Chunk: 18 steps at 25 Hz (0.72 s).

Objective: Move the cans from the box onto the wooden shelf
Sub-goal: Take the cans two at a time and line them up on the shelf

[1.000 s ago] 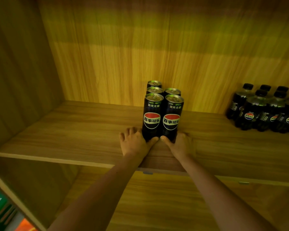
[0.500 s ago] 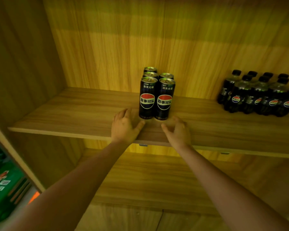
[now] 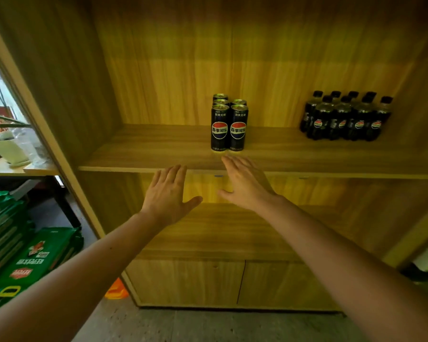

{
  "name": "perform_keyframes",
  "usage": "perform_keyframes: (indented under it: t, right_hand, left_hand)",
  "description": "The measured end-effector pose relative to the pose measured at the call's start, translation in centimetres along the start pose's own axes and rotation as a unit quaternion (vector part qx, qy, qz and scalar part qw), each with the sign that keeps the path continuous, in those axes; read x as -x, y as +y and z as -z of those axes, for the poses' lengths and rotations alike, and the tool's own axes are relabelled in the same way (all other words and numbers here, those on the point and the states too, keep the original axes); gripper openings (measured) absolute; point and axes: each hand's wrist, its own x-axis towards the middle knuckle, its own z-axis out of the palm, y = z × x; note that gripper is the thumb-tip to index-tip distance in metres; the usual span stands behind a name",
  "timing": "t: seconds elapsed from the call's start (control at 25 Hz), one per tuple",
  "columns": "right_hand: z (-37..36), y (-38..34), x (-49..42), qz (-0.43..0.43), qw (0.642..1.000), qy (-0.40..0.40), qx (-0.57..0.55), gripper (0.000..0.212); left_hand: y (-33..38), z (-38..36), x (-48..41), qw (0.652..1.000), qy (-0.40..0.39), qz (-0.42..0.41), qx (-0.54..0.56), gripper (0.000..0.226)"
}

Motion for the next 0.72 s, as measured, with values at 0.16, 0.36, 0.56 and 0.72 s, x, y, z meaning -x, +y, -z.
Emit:
perform_keyframes:
  t: [0.16,0.36,0.56,0.72]
  right_hand:
    - [-0.7,-4.5,6.0,-0.037,0.999,-0.036,-0.011,0.087]
    - [-4.5,-10.0,11.3,-0.061,0.994,-0.082,-0.034,0.087]
    - [-12.5,-12.9,15.3,-0.056,0.988,-0.138,-0.037,0.088]
    - [-21.2,-13.8,19.2,-0.038,0.985,-0.160,-0.061,0.089]
  left_hand:
    - [-0.7,0.0,5.8,1.000,-0.011,-0.026,0.010,0.089]
    - [-2.6,-3.0,12.6,0.998,-0.008,-0.054,0.034,0.091]
    - [-4.1,-10.1,17.1,0.997,-0.027,-0.058,0.038,0.093]
    - [-5.0,-18.1,21.0,0.996,-0.061,-0.056,0.033,0.094]
